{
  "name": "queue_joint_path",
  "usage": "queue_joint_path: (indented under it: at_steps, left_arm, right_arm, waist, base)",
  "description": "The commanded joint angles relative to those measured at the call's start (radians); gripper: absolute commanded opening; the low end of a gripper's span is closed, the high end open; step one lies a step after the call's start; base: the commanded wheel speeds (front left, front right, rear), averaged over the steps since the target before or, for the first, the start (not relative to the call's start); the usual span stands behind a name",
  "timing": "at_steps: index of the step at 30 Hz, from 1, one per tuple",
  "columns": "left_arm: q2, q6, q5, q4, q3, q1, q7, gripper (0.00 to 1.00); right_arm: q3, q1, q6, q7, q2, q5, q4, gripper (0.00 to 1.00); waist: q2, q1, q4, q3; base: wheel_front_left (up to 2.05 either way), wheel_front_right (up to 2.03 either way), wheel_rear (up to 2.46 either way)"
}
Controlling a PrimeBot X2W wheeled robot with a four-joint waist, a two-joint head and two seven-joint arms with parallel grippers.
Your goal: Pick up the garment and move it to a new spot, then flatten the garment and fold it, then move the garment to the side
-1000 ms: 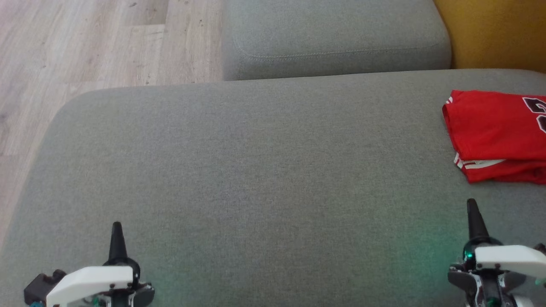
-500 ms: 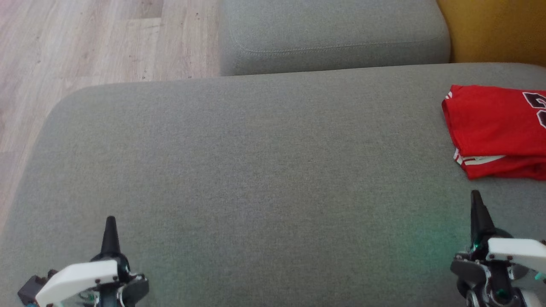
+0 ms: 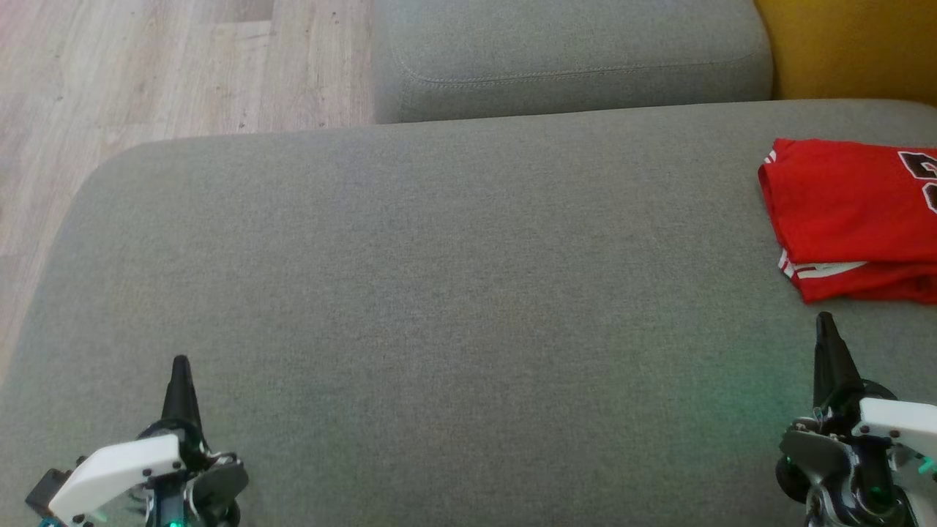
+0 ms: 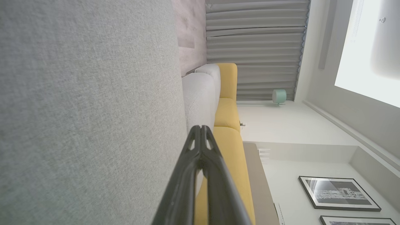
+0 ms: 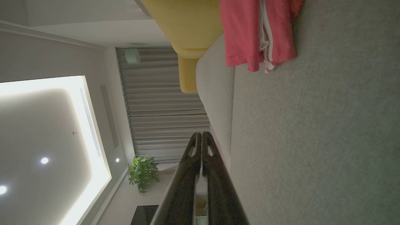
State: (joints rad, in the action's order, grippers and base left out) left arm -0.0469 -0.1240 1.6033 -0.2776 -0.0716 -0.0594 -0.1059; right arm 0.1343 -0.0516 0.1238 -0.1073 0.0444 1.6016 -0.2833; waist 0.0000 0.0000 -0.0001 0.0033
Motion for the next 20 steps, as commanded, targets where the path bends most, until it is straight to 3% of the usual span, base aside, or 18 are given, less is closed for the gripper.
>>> queue_joint_path:
  at_steps: [1, 20]
  left_arm:
    - [-0.003, -0.007, 0.005, 0.032, -0.042, -0.049, -0.007, 0.00]
    - [-0.003, -0.007, 0.005, 0.032, -0.042, -0.049, -0.007, 0.00]
  right_arm:
    - [-0.020, -0.056, 0.007, -0.006, 0.006, 0.007, 0.039, 0.00]
    - [-0.020, -0.056, 0.007, -0.006, 0.006, 0.007, 0.039, 0.00]
  waist:
    - [0.0000, 0.0000, 0.000, 0.000]
    - [0.0000, 0.0000, 0.000, 0.000]
  base:
    - [0.00, 0.00, 0.00]
    - [0.00, 0.00, 0.00]
